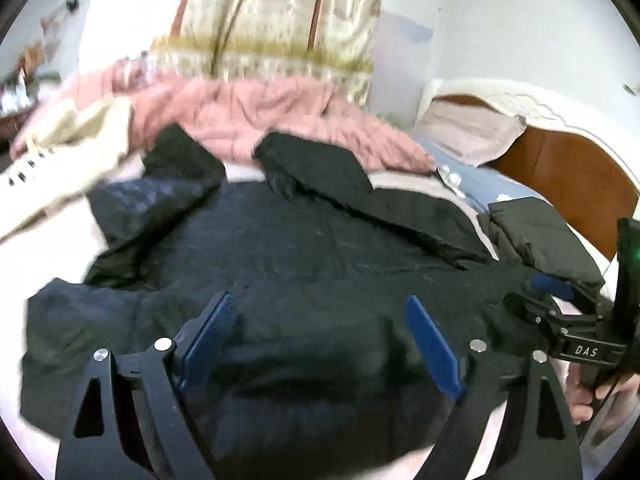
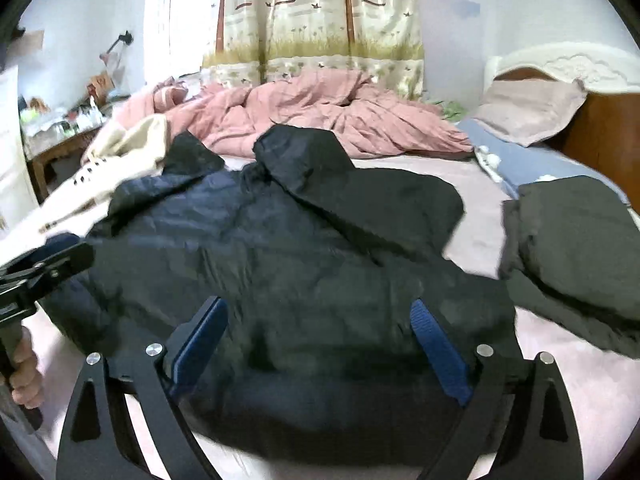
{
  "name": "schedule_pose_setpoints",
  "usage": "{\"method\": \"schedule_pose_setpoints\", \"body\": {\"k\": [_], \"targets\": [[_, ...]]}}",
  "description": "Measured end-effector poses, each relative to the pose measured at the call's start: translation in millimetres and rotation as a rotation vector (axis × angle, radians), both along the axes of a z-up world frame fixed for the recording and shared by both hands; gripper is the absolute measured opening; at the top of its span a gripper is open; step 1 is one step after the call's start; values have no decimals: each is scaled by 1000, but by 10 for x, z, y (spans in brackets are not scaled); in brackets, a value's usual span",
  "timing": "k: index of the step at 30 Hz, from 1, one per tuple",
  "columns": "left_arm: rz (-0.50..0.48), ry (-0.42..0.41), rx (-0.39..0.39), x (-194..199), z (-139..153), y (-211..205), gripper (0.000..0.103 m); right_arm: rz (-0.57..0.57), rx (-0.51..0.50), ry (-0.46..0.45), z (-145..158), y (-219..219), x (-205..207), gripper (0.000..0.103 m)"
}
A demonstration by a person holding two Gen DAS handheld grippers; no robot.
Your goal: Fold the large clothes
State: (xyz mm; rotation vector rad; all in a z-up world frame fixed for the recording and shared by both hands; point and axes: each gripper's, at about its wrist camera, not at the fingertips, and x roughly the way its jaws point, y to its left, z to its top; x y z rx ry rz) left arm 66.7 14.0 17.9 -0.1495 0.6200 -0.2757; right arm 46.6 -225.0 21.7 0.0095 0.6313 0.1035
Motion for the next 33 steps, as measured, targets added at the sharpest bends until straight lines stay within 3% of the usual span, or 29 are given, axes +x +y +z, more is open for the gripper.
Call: {"method": "schedule_pose_setpoints", "body": {"k": [2,5,11,14,18,21,24,28,30,33], "targets": [[26,106,-36,326,-215,11,85,-48,30,96,-137,-77,230,94],[52,186,-33,538,-572,-2,85,-89,26,219,-462,-172,433,95],[58,206,49,527,-600,-131,85,-92,-33,218,-547,-115,408,95],[53,194,35,517,-582,-101,85,-93,-52,222,-549,-90,402,96],[34,110,-38,353,-429,49,85,-87,-11,177,-484,-151,342,96],[87,-3,118,82,-154,67,85,-111,32,72,-314,-289,79,95],[143,-91,159,-253,88,273,87,-154,17,1,-184,-428,-196,95],[325,-125,266,-736,146,615,93,-250,-86,-41,-84,-670,-447,95],[355,-114,233,-952,97,813,94,-271,-72,-29,-92,-815,-511,95],[399,-34,125,-1060,-71,1152,97,-222,64,11,-183,-1079,-637,95]]}}
